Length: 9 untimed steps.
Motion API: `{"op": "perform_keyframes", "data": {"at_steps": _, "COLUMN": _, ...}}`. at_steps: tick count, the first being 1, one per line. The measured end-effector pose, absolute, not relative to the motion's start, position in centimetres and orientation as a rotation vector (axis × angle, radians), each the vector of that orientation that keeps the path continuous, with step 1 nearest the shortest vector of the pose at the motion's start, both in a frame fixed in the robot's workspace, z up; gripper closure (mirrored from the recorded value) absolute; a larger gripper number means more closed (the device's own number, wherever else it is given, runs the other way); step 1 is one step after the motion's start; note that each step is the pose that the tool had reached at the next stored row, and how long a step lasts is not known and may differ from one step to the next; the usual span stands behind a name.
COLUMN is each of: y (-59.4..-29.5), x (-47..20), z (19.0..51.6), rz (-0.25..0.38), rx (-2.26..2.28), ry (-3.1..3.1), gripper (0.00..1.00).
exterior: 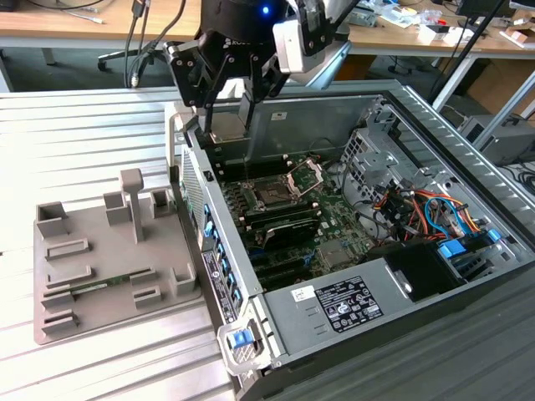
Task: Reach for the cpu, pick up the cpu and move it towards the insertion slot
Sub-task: 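Pick up the cpu and move it towards the insertion slot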
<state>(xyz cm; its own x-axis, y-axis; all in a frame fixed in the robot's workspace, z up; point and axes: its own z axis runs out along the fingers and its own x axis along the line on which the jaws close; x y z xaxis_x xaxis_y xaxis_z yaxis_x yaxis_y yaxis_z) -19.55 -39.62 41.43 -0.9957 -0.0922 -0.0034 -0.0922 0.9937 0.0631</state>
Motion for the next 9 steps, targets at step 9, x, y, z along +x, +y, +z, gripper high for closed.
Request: {"op": "perform_keyframes", "data": {"at_steps": 9, "y": -39.63, "x": -18.74, "z": 41.43, "rz": 0.099, "rx": -0.145, "ry": 3.136, "gripper": 0.46}}
